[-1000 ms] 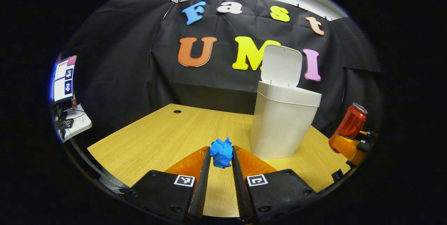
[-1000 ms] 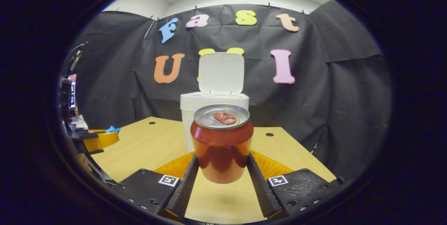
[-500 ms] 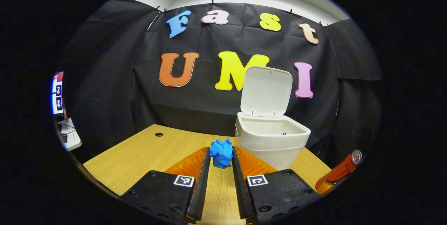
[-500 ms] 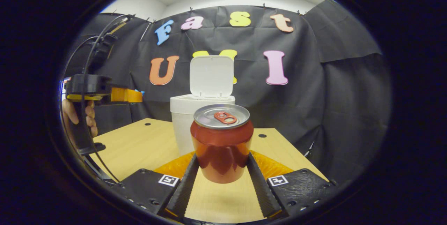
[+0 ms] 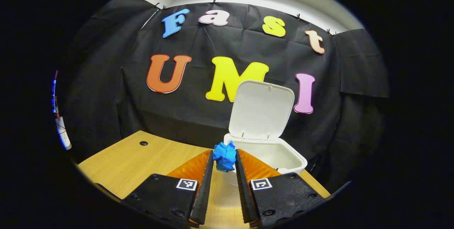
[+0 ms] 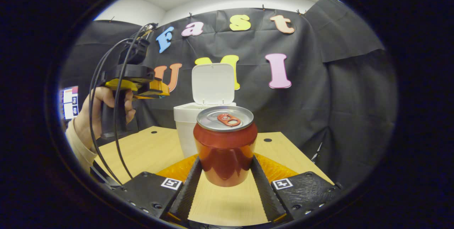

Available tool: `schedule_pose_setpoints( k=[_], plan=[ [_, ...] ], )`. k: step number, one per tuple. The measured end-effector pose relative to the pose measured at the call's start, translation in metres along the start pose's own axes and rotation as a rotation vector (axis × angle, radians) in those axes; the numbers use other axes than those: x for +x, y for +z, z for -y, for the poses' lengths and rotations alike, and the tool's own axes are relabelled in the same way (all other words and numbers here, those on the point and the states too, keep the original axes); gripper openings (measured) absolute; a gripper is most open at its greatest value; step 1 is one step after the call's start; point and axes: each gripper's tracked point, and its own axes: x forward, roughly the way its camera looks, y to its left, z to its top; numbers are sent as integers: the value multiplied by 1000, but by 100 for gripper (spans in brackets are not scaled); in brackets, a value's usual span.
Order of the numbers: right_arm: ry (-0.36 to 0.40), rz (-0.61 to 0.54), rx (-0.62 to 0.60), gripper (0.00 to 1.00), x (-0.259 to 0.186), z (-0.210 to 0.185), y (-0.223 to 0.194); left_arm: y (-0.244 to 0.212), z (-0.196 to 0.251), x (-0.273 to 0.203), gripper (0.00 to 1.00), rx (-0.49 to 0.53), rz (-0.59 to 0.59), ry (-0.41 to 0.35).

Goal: Press the lid of the desktop garbage bin to open it, pick up the crumpled paper on the desktop and throw it into the bin, then pick up the pop can on the desktop and drop it into the bin, and finally close the garbage bin lid.

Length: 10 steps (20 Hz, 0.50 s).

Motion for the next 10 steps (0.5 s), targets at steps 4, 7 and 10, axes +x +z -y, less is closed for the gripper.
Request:
schedule_pose_setpoints(
  k=[4,7,10],
  plan=[
    [-41,12,-17,77,2,11,2,4,21,37,42,30,11,-69],
    [-49,11,-21,78,4,14,0,-8,50,49,63,22,-22,-169],
    [-56,16,-36,77,6,19,1,-10,65,60,62,52,-11,-178]
  ],
)
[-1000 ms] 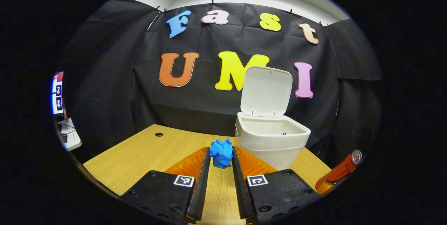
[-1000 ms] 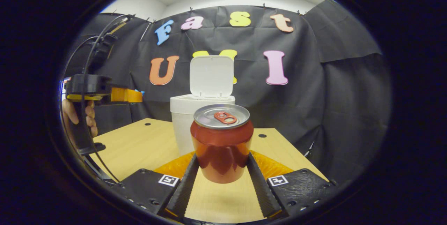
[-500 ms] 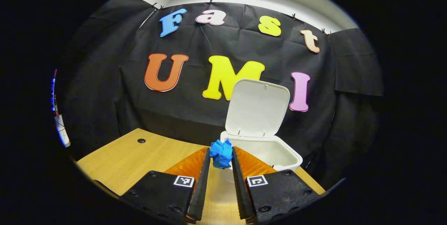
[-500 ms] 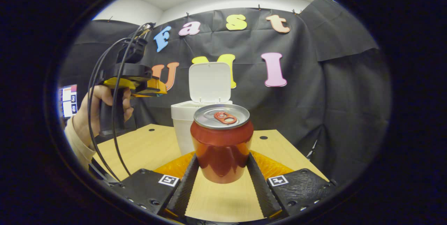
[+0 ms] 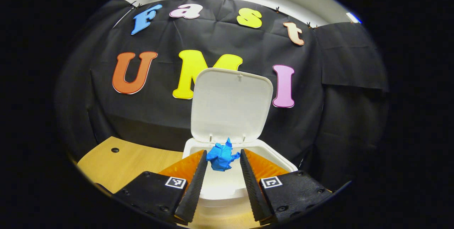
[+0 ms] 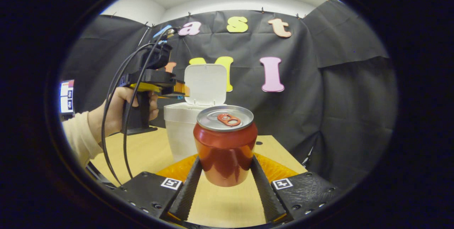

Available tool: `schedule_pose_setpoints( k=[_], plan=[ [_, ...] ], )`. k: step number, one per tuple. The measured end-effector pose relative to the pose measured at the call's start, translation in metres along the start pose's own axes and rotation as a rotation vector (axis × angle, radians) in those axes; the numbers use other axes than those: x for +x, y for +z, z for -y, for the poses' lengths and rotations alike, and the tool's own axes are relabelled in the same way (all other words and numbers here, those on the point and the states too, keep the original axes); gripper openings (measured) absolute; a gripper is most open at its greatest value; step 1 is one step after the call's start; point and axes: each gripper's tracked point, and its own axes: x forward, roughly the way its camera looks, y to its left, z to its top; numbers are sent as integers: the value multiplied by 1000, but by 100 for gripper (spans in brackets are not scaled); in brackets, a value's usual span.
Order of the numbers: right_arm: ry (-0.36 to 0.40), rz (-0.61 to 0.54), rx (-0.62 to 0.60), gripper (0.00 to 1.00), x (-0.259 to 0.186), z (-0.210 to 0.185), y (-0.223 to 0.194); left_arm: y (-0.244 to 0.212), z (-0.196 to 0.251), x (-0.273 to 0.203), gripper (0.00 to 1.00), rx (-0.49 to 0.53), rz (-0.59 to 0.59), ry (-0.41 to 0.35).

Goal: Press the lid of the desktop garbage bin to open it, pick up the crumpled paper on the desktop and throw it into the bin, then pick up the pop can on the desktop and drop it into the bin, and finally close the garbage bin lid.

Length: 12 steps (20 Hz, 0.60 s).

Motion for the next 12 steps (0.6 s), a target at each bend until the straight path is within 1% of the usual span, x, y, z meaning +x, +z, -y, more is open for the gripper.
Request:
schedule_pose_setpoints(
  k=[2,3,4,5,7,8,12],
  plan=[
    [-10,0,7,78,1,6,-1,-13,10,8,64,20,-38,-7],
    [-16,-2,9,77,2,8,0,-20,16,8,82,36,-67,-12],
    [-23,-3,10,78,3,11,-1,-24,19,6,91,69,-85,-12],
    [-31,-2,12,77,4,13,-1,-25,23,3,98,106,-82,-17],
    [-31,-9,11,77,6,12,-3,-22,24,-4,99,174,-57,0],
    [-31,-11,8,77,7,12,-5,-22,27,-9,98,190,-51,-3],
    [-39,-12,8,77,8,9,-5,-15,28,-45,98,214,12,8]
  ],
)
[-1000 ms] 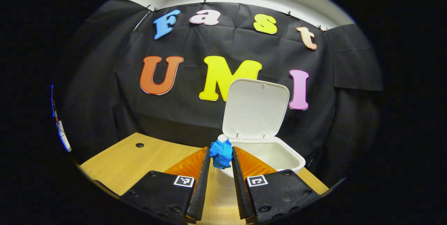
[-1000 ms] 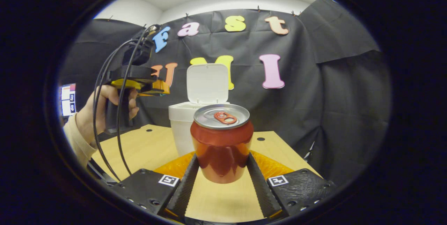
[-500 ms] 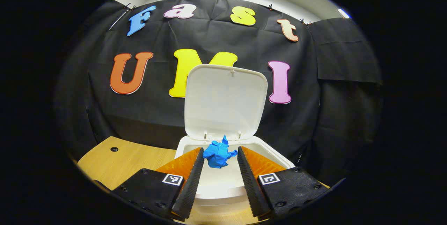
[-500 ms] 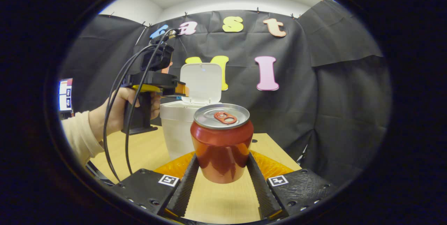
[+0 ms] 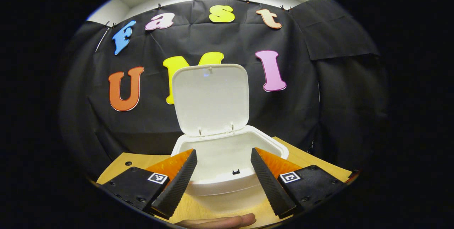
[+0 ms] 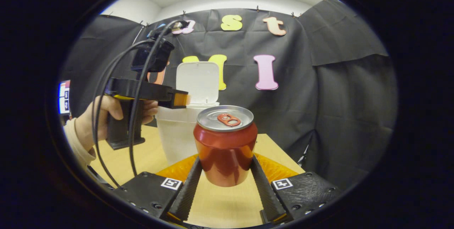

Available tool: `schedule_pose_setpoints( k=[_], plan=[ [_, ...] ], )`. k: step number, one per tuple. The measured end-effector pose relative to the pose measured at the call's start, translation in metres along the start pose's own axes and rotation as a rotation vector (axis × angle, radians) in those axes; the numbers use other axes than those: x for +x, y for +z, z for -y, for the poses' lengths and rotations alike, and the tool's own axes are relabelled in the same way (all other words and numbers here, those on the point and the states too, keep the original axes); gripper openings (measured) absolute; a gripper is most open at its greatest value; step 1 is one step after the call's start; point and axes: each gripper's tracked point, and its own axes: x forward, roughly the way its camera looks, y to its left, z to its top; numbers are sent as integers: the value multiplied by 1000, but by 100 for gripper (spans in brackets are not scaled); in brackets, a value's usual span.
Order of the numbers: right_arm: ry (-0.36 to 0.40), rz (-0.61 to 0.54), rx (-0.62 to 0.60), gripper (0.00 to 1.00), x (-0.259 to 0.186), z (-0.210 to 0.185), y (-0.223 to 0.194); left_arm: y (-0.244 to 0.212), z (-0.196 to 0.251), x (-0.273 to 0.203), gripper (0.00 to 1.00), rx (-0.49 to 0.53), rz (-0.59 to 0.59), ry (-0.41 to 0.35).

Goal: Press the lid of the desktop garbage bin to open it, pick up the crumpled paper on the desktop and throw it into the bin, then pick up the pop can on the desktop and drop it into the bin, and finally close the garbage bin lid.

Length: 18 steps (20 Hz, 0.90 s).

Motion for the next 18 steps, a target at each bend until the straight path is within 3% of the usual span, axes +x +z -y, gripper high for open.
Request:
schedule_pose_setpoints(
  k=[13,18],
  plan=[
    [-30,27,-61,77,-2,-21,-3,-26,-71,-152,98,-65,59,138],
    [-22,37,-65,78,-7,-37,-6,-69,-112,-203,98,-48,27,267]
  ],
)
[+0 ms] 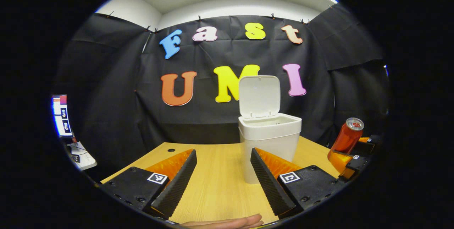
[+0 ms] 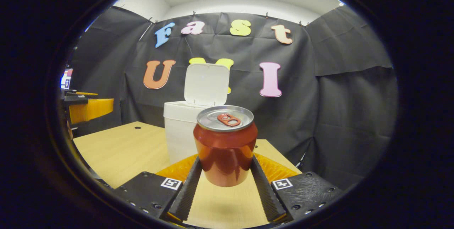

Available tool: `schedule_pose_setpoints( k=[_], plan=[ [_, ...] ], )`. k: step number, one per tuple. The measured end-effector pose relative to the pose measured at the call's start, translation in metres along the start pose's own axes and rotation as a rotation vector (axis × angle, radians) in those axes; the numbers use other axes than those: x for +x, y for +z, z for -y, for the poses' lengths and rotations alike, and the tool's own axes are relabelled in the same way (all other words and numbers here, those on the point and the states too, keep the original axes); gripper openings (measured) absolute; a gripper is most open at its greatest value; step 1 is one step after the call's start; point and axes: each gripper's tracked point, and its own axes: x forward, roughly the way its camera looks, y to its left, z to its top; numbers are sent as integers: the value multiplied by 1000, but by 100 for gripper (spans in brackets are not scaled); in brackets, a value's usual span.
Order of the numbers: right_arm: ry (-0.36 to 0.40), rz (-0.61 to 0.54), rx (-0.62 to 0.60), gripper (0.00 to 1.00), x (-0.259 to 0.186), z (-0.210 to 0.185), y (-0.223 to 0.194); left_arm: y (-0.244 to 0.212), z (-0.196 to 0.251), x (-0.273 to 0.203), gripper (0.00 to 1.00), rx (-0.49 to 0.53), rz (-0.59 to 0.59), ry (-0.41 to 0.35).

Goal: Press the lid of the desktop garbage bin to open it, pick up the crumpled paper on the desktop and throw it into the bin, then pick up the pop can on the desktop and drop it into the bin, and finally close the garbage bin lid.

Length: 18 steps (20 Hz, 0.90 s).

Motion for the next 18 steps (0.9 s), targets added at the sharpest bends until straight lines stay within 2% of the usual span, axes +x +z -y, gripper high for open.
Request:
schedule_pose_setpoints(
  k=[5,8,10,11,15,18],
  plan=[
    [-10,-34,-11,78,-6,-12,-18,-34,-21,-15,98,-23,-19,5],
    [21,-69,-46,78,-12,-30,-29,-44,-34,-13,98,-47,-36,17],
    [7,-65,-43,78,-14,-30,-28,-50,-29,-15,99,-46,-51,-10],
    [-11,-69,-40,78,-13,-28,-29,-54,-34,-15,98,-35,-66,0],
    [-14,-106,-17,78,-13,-31,-34,-51,-62,-16,98,-28,-55,50],
    [24,-124,-6,78,-15,-37,-28,-46,-66,-18,98,-70,-49,41]
  ],
)
